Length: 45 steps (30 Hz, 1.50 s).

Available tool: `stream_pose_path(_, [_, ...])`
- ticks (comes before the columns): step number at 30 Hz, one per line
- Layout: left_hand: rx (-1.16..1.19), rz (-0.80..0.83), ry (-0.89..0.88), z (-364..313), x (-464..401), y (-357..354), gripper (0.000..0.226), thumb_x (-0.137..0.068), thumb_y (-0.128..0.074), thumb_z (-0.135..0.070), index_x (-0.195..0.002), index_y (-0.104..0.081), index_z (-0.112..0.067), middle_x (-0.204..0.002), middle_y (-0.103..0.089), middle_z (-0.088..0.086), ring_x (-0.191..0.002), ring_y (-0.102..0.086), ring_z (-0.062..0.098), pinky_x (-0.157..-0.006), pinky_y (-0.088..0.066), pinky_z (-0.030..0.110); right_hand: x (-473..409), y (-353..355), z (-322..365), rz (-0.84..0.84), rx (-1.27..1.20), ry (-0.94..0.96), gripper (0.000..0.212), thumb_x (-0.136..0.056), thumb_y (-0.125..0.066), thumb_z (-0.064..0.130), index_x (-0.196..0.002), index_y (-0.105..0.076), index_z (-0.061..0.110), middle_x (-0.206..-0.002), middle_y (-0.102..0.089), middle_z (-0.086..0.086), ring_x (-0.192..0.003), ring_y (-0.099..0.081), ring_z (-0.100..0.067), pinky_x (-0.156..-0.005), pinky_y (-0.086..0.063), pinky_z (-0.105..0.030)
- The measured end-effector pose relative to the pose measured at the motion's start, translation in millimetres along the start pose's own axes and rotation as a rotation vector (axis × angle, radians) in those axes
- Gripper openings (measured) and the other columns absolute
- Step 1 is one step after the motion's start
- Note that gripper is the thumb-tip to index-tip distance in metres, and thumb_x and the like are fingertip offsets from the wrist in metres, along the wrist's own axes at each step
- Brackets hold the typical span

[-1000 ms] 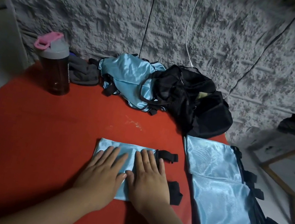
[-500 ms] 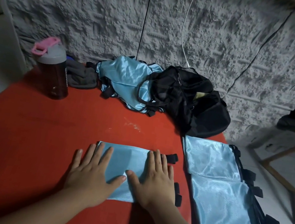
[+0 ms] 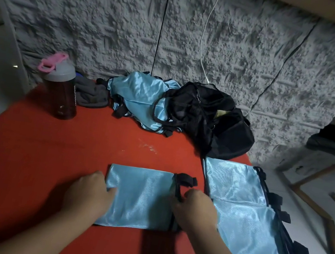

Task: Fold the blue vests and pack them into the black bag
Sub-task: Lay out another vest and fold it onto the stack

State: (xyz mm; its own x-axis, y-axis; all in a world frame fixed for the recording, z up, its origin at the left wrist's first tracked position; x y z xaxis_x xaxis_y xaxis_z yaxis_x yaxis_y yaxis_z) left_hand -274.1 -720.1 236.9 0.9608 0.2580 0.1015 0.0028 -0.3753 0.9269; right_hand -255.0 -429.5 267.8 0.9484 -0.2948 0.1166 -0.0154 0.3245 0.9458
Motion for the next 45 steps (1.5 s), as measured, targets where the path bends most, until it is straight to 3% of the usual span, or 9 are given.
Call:
stream_pose_path(8, [0.173, 0.064, 0.096, 1, -3, -8, 0.018, -0.075, -0.073, -0.033, -0.075, -0.064, -0.018, -0.078, -0.069, -0.003, -0.077, -0.067, 0.025, -0.060, -0.046, 0.029, -13, -22, 1, 0.126, -0.004, -0.105, 0.040, -0.084, -0.059, 0.061, -0.082, -0.047, 0.022, -0.099, -0.065, 0.002, -0.106, -0.065, -0.026, -0.099, -0.043, -0.045])
stream_pose_path(12, [0.298, 0.054, 0.094, -2, 1, 1, 0.021, -0.071, -0.077, -0.029, -0.066, -0.056, -0.026, -0.072, -0.068, -0.008, -0.076, -0.068, 0.023, -0.066, -0.054, 0.031, -22, -26, -1, 0.164, -0.064, -0.132, 0.037, -0.080, -0.063, 0.054, -0.072, -0.046, 0.022, -0.085, -0.064, 0.004, -0.095, -0.067, -0.026, -0.089, -0.051, -0.036])
stream_pose_path(18, [0.584, 0.134, 0.133, 3, 0, -1, 0.046, -0.067, -0.083, -0.015, -0.104, -0.058, -0.026, -0.085, -0.071, -0.004, -0.078, -0.070, 0.019, -0.077, -0.057, 0.039, -28, -24, 5, 0.184, -0.132, -0.050, 0.031, -0.079, -0.069, 0.035, -0.070, -0.046, 0.017, -0.066, -0.053, 0.005, -0.073, -0.059, -0.024, -0.063, -0.041, -0.027])
stream_pose_path(21, [0.665, 0.169, 0.151, 6, 1, -2, 0.049, -0.068, -0.076, -0.009, -0.104, -0.055, -0.035, -0.091, -0.072, -0.003, -0.082, -0.071, 0.020, -0.080, -0.058, 0.043, -32, -24, -1, 0.241, -0.251, -0.081, 0.029, -0.075, -0.078, 0.032, -0.074, -0.058, 0.011, -0.068, -0.058, 0.002, -0.063, -0.057, -0.019, -0.056, -0.042, -0.028])
stream_pose_path(26, [0.736, 0.279, 0.193, 13, 0, -5, 0.042, -0.069, -0.067, 0.004, -0.091, -0.071, -0.031, -0.084, -0.070, 0.007, -0.068, -0.061, 0.022, -0.062, -0.046, 0.032, -34, -33, -7, 0.326, -0.607, -0.128, 0.039, -0.052, -0.081, 0.024, -0.086, -0.074, 0.007, -0.080, -0.071, -0.005, -0.068, -0.067, -0.020, -0.067, -0.058, -0.038])
stream_pose_path(31, [0.736, 0.382, 0.118, 2, 4, -3, 0.046, -0.079, -0.063, 0.014, -0.107, -0.074, -0.021, -0.104, -0.069, 0.001, -0.094, -0.068, 0.019, -0.073, -0.051, 0.031, -37, -27, -6, 0.363, -0.675, -0.028, 0.028, -0.067, -0.084, 0.013, -0.094, -0.076, 0.014, -0.086, -0.076, -0.001, -0.079, -0.074, -0.018, -0.071, -0.060, -0.032])
stream_pose_path(35, [0.784, 0.359, 0.046, -15, 9, 14, 0.051, -0.080, -0.061, 0.016, -0.102, -0.073, -0.028, -0.100, -0.070, -0.007, -0.089, -0.066, 0.014, -0.068, -0.047, 0.025, -41, -16, -6, 0.354, -0.766, 0.035, 0.042, -0.061, -0.086, 0.018, -0.098, -0.070, 0.005, -0.089, -0.073, -0.009, -0.079, -0.070, -0.019, -0.081, -0.061, -0.044])
stream_pose_path(40, [0.909, 0.361, -0.014, -47, 18, 38, 0.049, -0.067, -0.071, -0.004, -0.110, -0.075, -0.027, -0.100, -0.078, -0.002, -0.097, -0.073, 0.027, -0.094, -0.052, 0.056, -47, 17, -19, 0.352, -0.967, 0.043, 0.037, -0.063, -0.086, 0.006, -0.090, -0.061, 0.007, -0.084, -0.073, -0.011, -0.078, -0.070, -0.026, -0.084, -0.059, -0.049])
stream_pose_path(45, [0.994, 0.348, -0.126, -106, 16, 52, 0.046, -0.082, -0.067, 0.010, -0.112, -0.074, -0.025, -0.102, -0.076, -0.012, -0.104, -0.071, 0.030, -0.093, -0.052, 0.058, -61, 74, -50, 0.263, -1.046, 0.034, 0.023, -0.079, -0.079, -0.001, -0.094, -0.064, 0.009, -0.079, -0.072, -0.012, -0.070, -0.069, -0.026, -0.064, -0.055, -0.034])
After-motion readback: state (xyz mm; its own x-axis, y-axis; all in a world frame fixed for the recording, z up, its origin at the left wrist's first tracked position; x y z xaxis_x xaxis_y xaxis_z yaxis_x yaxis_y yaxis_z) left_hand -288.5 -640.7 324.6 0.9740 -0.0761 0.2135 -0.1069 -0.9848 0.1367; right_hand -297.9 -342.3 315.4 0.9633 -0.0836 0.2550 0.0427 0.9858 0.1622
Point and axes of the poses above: each hand's wrist, its own x-axis away from the middle knuckle, its own y-axis out of the back of the hand, z = x × y, the point moved 8 cm from there along -x, towards the middle knuckle
